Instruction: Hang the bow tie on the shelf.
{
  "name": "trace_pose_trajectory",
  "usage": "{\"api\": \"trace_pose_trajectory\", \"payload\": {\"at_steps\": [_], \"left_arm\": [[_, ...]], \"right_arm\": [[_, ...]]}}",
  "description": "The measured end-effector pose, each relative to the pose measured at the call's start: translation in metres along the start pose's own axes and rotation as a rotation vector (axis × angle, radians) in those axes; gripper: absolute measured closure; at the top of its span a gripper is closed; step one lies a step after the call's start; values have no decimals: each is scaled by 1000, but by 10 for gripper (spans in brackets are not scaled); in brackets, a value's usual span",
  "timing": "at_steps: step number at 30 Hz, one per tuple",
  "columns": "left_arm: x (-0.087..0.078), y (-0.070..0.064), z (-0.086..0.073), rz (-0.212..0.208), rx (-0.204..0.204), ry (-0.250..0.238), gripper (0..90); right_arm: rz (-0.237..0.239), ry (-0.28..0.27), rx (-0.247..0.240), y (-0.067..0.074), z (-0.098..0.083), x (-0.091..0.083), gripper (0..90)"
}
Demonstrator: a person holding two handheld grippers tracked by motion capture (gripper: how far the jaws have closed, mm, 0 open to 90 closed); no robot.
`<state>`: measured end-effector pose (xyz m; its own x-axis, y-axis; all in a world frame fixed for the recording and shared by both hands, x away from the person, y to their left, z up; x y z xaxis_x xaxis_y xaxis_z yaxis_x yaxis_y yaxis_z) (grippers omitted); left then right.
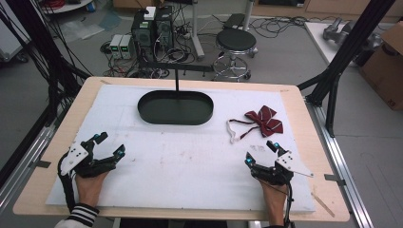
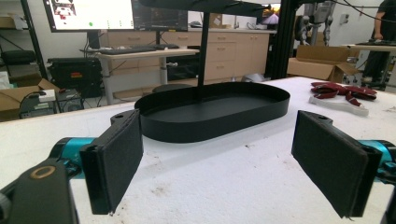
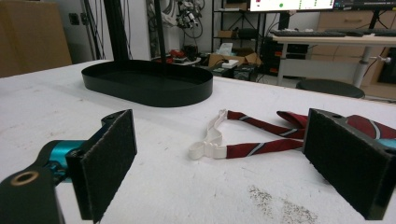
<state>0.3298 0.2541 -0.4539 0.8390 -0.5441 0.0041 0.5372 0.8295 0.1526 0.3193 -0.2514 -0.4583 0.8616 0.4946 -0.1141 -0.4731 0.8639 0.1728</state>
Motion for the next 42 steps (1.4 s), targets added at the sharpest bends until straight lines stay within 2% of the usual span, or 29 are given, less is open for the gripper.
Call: {"api": "trace_pose_trajectory", "payload": {"at_steps": [5, 8, 12, 17, 18, 19, 21, 24, 30, 32, 34, 37, 42], "left_arm": [[0, 0, 0, 1, -1, 1, 171], [0, 0, 0, 2, 1, 2, 170], [0, 1, 0, 1, -1, 1, 171], [0, 1, 0, 0, 0, 0, 171], [0, 1, 0, 0, 0, 0, 171], [0, 0, 0, -1, -1, -1, 171], [0, 0, 0, -1, 0, 0, 171], [0, 1, 0, 0, -2, -1, 171], [0, 1, 0, -1, -3, 0, 171], [0, 1, 0, 1, -3, -2, 171], [0, 1, 0, 0, -3, -1, 172], [0, 1, 0, 0, -2, -1, 172], [0, 1, 0, 1, -2, -2, 172]], "right_arm": [[-7, 4, 24, -1, 0, 0, 91], [-52, 35, -13, -4, 2, 4, 91], [-54, 92, -38, -3, 12, 12, 91], [-34, 202, -33, -1, 32, 29, 91], [-34, 202, -33, -1, 32, 29, 91], [-37, 227, -43, 0, 35, 33, 91], [-59, 295, -98, 2, 45, 45, 91], [-46, 344, -137, 5, 52, 55, 91], [-38, 450, -180, 5, 64, 73, 91], [-26, 500, -209, 4, 68, 79, 91], [-35, 536, -209, 2, 71, 86, 91], [-8, 582, -195, 3, 77, 95, 91], [50, 696, -250, 5, 78, 106, 92]]}}
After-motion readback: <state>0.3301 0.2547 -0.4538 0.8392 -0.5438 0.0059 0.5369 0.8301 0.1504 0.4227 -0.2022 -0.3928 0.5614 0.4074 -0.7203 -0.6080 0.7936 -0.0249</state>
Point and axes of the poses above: each handheld gripper's, and its own axes: x roughly forward along the jaws, z roughly out of its top, y roughly to its left, the point moved 6 cm from there along x, roughly forward along the jaws, and after that the axes turned 9 degrees about x, right-handed, at the moved point
